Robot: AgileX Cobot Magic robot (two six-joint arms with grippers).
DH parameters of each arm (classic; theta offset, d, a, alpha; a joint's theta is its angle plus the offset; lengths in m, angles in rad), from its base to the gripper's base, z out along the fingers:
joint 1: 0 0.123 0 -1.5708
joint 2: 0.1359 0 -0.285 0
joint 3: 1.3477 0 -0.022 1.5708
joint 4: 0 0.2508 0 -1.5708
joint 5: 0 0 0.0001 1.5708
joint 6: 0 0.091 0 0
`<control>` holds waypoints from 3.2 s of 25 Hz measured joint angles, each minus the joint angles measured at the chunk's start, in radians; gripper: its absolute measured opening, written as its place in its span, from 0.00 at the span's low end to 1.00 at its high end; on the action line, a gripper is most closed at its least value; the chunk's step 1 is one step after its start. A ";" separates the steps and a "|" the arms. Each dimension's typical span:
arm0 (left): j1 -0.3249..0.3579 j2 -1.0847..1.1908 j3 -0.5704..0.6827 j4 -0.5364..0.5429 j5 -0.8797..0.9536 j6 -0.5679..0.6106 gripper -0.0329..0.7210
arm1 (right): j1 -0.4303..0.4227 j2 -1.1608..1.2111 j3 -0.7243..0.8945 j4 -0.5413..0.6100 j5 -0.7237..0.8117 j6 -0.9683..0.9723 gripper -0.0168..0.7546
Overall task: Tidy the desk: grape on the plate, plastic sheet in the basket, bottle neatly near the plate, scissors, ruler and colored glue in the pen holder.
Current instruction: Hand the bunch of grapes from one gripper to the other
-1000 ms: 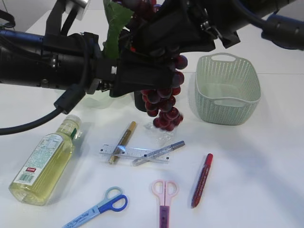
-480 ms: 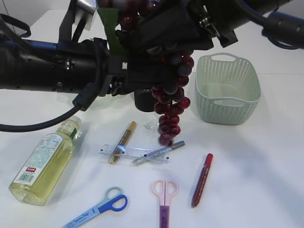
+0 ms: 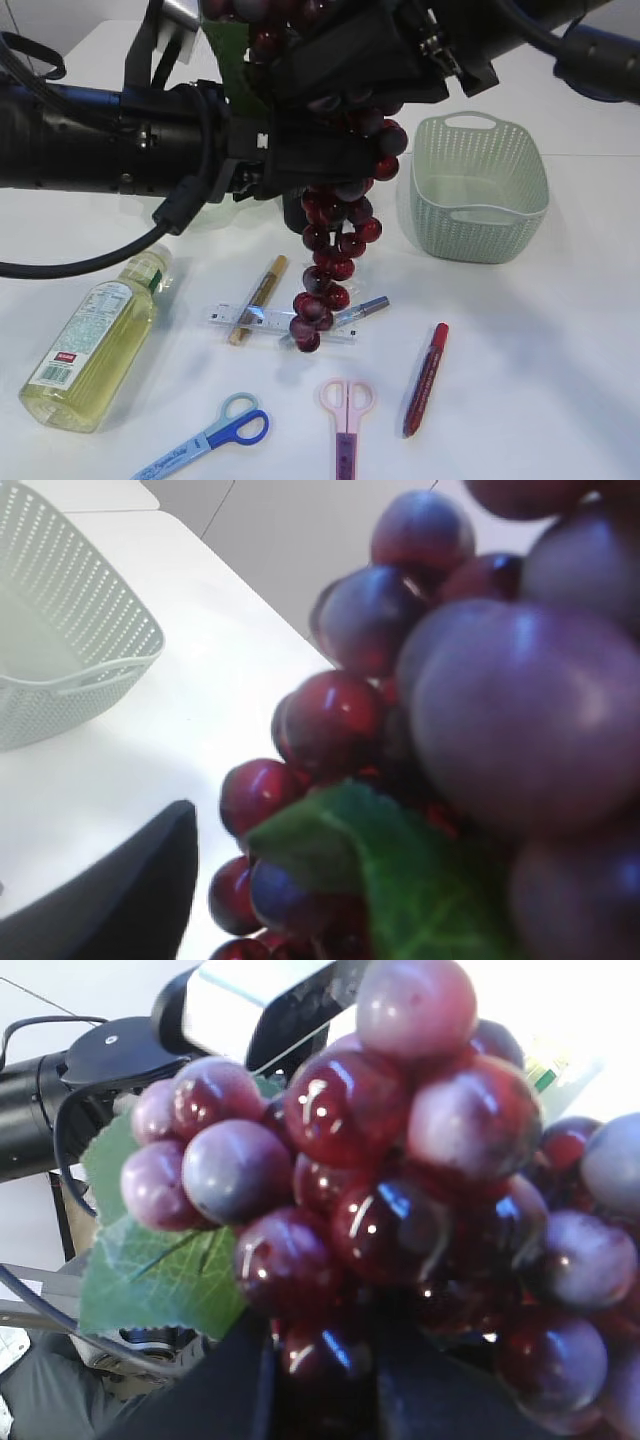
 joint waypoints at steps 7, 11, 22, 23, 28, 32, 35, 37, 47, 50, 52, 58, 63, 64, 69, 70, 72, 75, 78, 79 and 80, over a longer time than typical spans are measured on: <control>0.000 -0.002 0.000 -0.002 -0.023 0.053 0.83 | 0.000 0.000 0.000 -0.021 -0.007 -0.003 0.21; 0.000 -0.002 0.000 0.000 -0.055 0.070 0.83 | 0.000 0.000 0.000 -0.051 -0.025 -0.017 0.21; 0.000 -0.002 0.000 0.006 -0.077 0.089 0.83 | 0.000 0.000 0.000 -0.105 -0.085 -0.058 0.21; 0.000 -0.002 0.000 0.008 -0.077 0.089 0.83 | 0.000 0.000 0.000 -0.111 -0.088 -0.058 0.21; 0.000 -0.002 0.000 0.010 -0.087 0.095 0.83 | 0.000 0.000 0.000 -0.115 -0.103 -0.062 0.21; 0.000 -0.002 0.000 0.010 -0.125 0.109 0.85 | 0.000 0.000 0.000 -0.117 -0.103 -0.066 0.21; 0.000 -0.002 0.000 0.014 -0.169 0.112 0.87 | 0.000 0.000 0.000 -0.119 -0.105 -0.068 0.21; 0.000 -0.002 0.000 0.014 -0.193 0.116 0.88 | 0.000 0.000 -0.002 -0.121 -0.105 -0.070 0.21; 0.000 -0.002 0.000 0.001 -0.200 0.196 0.87 | 0.000 0.000 -0.068 -0.121 -0.108 -0.070 0.21; 0.000 -0.002 0.000 -0.010 -0.207 0.226 0.87 | 0.000 0.000 -0.068 -0.121 -0.108 -0.070 0.21; 0.000 -0.002 0.000 -0.012 -0.207 0.246 0.87 | 0.000 0.000 -0.068 -0.121 -0.108 -0.070 0.21; 0.000 -0.002 -0.002 -0.013 -0.273 0.275 0.87 | 0.000 0.000 -0.068 -0.121 -0.108 -0.070 0.21; 0.000 0.004 -0.041 -0.014 -0.291 0.279 0.87 | 0.000 0.000 -0.068 -0.121 -0.108 -0.070 0.21; 0.000 0.007 -0.049 -0.014 -0.291 0.279 0.87 | 0.000 0.000 -0.068 -0.121 -0.108 -0.070 0.21; -0.002 0.017 -0.057 -0.014 -0.291 0.284 0.87 | 0.049 0.000 -0.068 -0.119 -0.105 -0.070 0.21; -0.002 0.017 -0.057 -0.014 -0.291 0.288 0.87 | 0.049 0.000 -0.068 -0.119 -0.105 -0.070 0.21; -0.002 0.017 -0.057 -0.014 -0.291 0.297 0.87 | 0.049 0.000 -0.068 -0.121 -0.105 -0.070 0.21; -0.002 0.017 -0.060 -0.014 -0.291 0.300 0.84 | 0.049 0.000 -0.068 -0.121 -0.105 -0.070 0.21; -0.002 0.017 -0.060 -0.014 -0.291 0.300 0.76 | 0.049 0.000 -0.068 -0.121 -0.105 -0.070 0.21; -0.002 0.017 -0.060 -0.015 -0.291 0.300 0.72 | 0.049 0.000 -0.068 -0.121 -0.105 -0.070 0.21; -0.002 0.017 -0.060 -0.015 -0.291 0.301 0.68 | 0.049 0.000 -0.068 -0.121 -0.105 -0.070 0.21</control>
